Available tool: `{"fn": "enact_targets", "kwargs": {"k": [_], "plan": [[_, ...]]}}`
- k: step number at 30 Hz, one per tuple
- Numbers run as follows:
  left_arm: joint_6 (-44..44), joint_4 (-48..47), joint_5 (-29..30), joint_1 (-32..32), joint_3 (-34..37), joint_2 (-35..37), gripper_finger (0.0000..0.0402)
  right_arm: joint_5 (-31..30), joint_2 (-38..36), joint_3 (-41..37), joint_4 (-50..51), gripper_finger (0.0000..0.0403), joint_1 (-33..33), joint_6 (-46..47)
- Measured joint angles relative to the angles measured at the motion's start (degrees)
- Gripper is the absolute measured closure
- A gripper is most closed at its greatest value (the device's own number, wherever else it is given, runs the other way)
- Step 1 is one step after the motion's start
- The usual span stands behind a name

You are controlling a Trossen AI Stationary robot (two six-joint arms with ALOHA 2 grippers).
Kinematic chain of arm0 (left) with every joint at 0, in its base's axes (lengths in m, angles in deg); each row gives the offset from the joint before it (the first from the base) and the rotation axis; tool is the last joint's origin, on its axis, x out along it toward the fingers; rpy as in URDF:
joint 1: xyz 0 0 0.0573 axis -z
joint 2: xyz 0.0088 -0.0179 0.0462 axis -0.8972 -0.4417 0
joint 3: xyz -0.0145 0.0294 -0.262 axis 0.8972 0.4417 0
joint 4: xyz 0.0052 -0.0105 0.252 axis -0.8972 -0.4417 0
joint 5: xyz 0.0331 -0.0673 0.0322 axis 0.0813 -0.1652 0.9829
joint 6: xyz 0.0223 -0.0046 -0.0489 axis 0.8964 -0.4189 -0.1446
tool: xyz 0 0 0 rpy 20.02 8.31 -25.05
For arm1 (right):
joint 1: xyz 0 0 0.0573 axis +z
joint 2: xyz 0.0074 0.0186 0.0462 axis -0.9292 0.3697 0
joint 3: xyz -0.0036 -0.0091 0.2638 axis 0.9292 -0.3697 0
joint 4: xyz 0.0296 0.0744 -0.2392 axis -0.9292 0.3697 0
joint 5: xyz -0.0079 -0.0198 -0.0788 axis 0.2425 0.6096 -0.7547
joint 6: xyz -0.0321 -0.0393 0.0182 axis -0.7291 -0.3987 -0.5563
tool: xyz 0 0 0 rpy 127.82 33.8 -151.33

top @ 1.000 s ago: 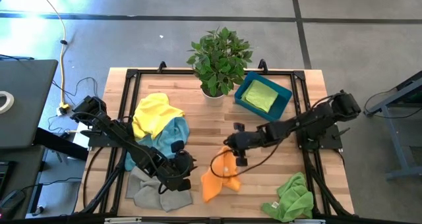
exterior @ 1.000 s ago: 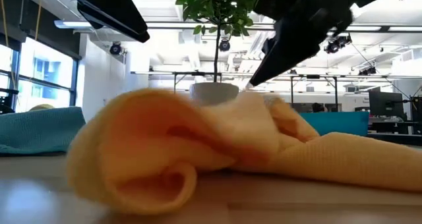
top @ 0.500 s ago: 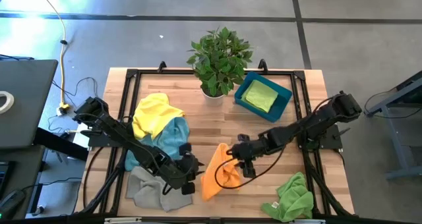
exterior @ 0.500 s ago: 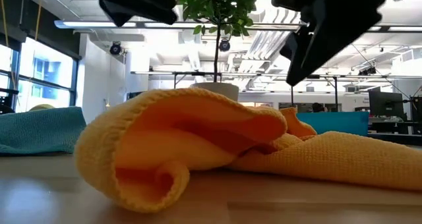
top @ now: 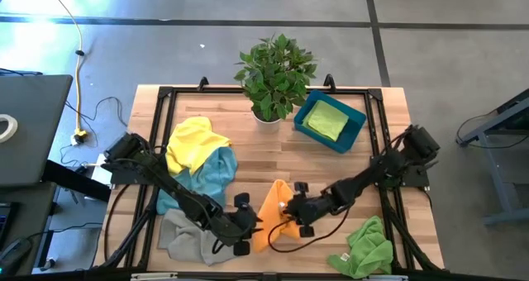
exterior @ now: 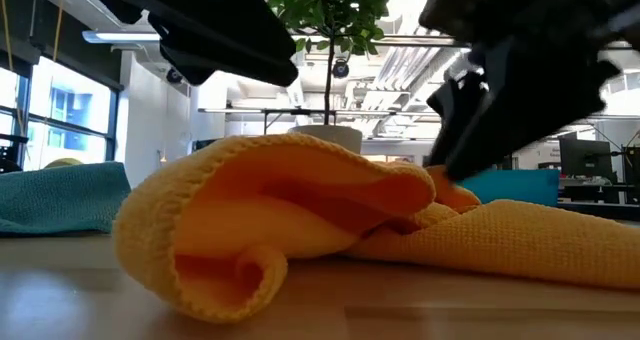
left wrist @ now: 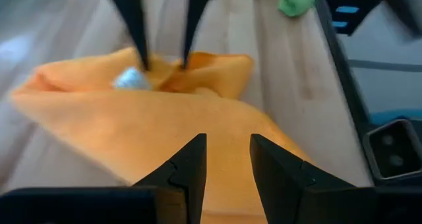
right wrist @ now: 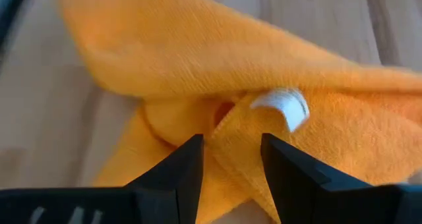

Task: Fold microfiber towels
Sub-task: Fold the orange towel

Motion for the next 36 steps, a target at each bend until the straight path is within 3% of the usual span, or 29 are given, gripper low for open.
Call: {"fn": "enact_targets", "kwargs": {"k": [9,18,29,36], "plan": [[-0.5,4.2,-2.7,1.5,-0.1,-1.1,0.0294,-10.6,3.9,0.1,-3.0,0.0273,2.4,0.5],[-0.5,6.4,-3.1,2.7,0.0,-1.0,0.0294,-13.2,3.9,0.1,-3.9,0.0395,3.7,0.5],[1.5,7.0,-1.6,2.2,0.0,-1.0,0.0294,-11.6,-0.2,5.8,3.5,0.0398,5.1,3.6],[8.6,8.9,7.9,1.4,0.0,-1.0,0.0294,-11.2,-3.4,14.8,15.4,0.0400,5.1,8.7]]}}
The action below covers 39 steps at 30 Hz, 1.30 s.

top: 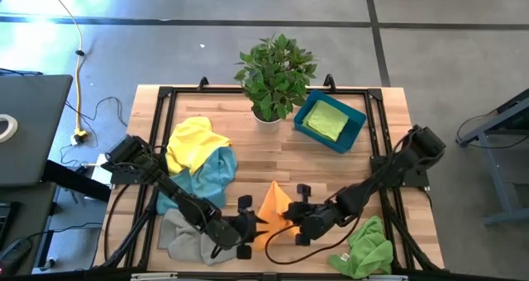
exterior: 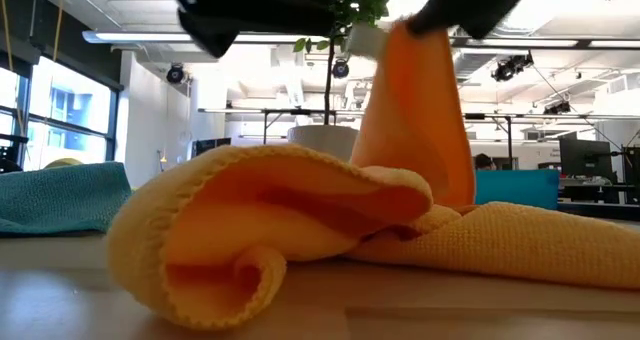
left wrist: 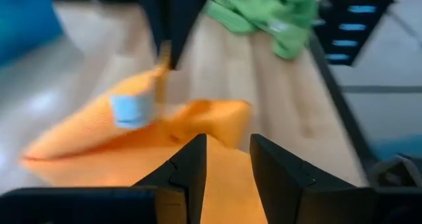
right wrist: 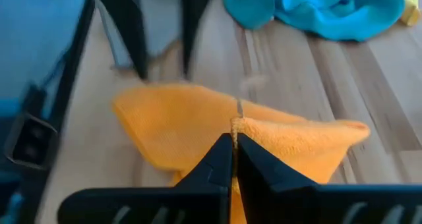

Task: Fold microfiber towels
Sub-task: Fold the orange towel

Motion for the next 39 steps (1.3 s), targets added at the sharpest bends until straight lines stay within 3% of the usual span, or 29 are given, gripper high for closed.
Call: {"fn": "enact_targets", "kwargs": {"k": [9,17,25,39], "plan": [[2.7,5.4,12.2,-0.7,0.0,0.0,0.0294,-3.3,-0.1,10.7,9.4,0.0402,0.0,3.5],[10.2,15.5,25.1,-0.1,0.0,0.0,0.0294,-8.8,-0.1,14.2,12.6,0.0402,-0.3,3.5],[19.4,24.4,26.9,-0.2,0.0,0.1,0.0294,-9.9,-0.1,14.2,13.4,0.0403,-1.7,2.8],[15.9,20.9,32.0,-1.2,0.0,0.1,0.0294,-12.1,-0.1,14.2,12.8,0.0403,-1.8,-0.5]]}}
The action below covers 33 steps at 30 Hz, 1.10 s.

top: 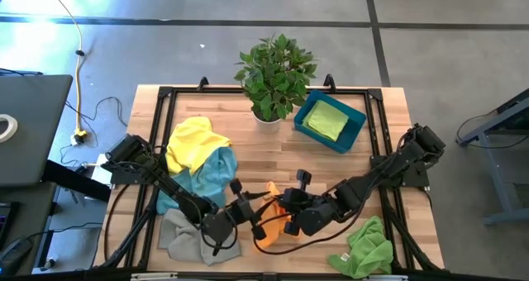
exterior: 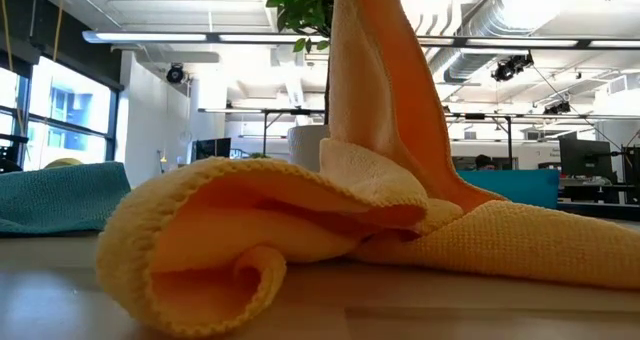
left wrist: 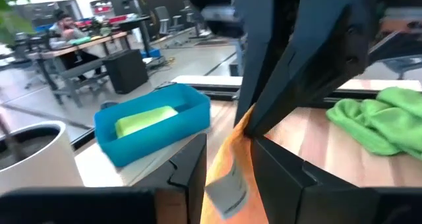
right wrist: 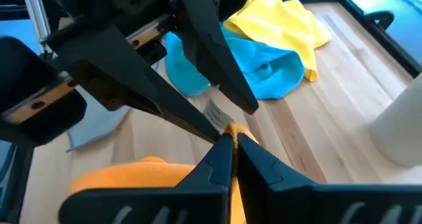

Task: Fold microfiber towels
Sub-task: Fold the orange towel

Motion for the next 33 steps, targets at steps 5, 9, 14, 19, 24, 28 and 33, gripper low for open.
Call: {"fn": "enact_targets", "kwargs": {"k": [5,9,14,19,24,28,33], "plan": [[-5.5,-6.9,4.2,-0.2,0.0,0.0,0.0294,-0.3,0.0,0.0,-0.6,0.0403,0.2,-1.7],[-11.1,-13.2,6.9,-0.1,0.0,0.0,0.0294,0.6,0.0,0.0,-0.6,0.0403,0.3,-2.6],[-17.7,-19.1,7.0,-0.1,0.0,0.0,0.0294,0.7,0.0,0.0,-0.7,0.0403,0.7,-5.2],[-24.2,-25.0,5.3,-0.1,0.0,0.0,0.0294,0.6,-0.2,0.0,-1.4,0.0403,0.7,-8.9],[-31.4,-30.7,1.0,-0.9,0.0,0.0,0.0294,-0.9,-2.0,0.0,-4.2,0.0403,0.9,-13.6],[-35.2,-33.4,-1.7,-1.6,0.0,0.0,0.0294,-1.8,-3.7,0.0,-6.1,0.0403,0.9,-16.1],[-37.6,-35.6,-5.0,-2.1,0.0,0.0,0.0294,-3.8,-6.2,0.0,-6.3,0.0403,0.9,-17.8]]}}
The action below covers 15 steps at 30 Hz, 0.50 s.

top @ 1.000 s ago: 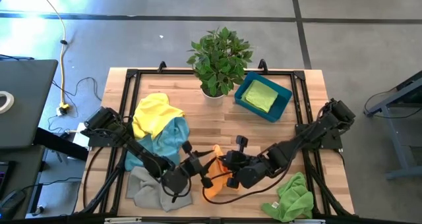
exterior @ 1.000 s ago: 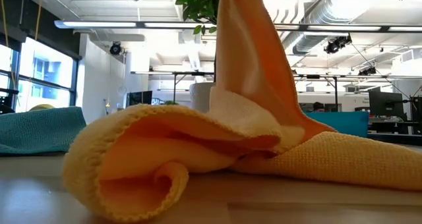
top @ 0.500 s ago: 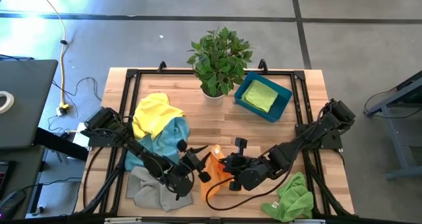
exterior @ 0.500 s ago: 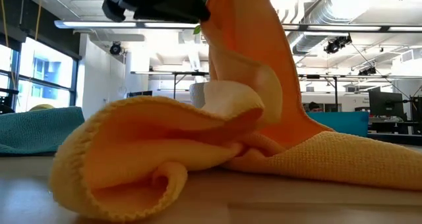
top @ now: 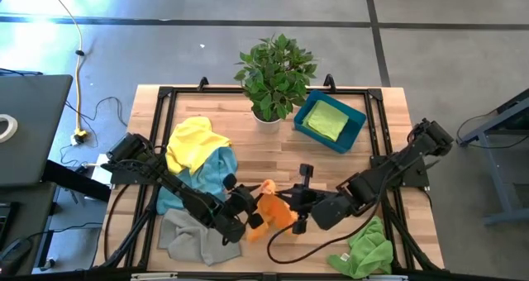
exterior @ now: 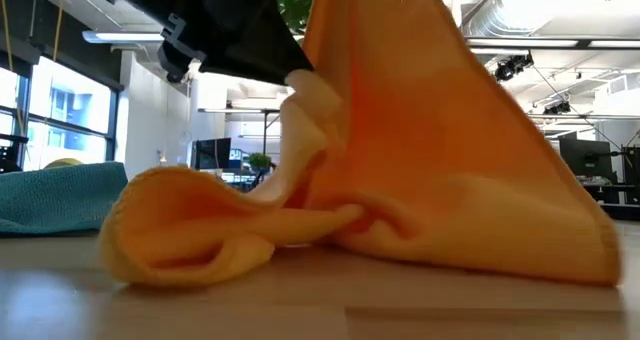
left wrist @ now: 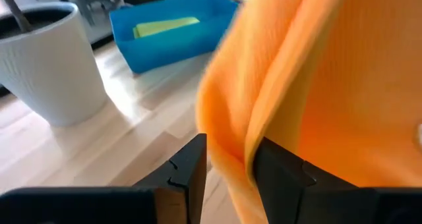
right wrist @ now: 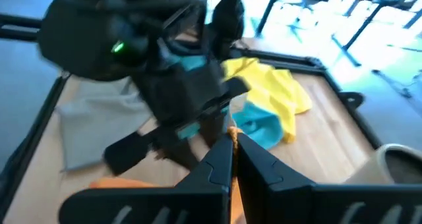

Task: Fold microfiber towels
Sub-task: Fold the orange towel

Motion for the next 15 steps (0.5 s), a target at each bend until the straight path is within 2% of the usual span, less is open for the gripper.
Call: {"fn": "enact_targets", "kwargs": {"k": [6,15], "plan": [[-0.5,-0.4,-2.8,0.0,0.0,0.0,0.0294,-4.0,-3.1,0.0,0.3,0.0403,0.0,-3.1],[-0.5,-1.6,-10.1,0.0,0.0,0.0,0.0295,-5.1,-5.0,0.0,0.8,0.0403,0.0,-6.9]]}}
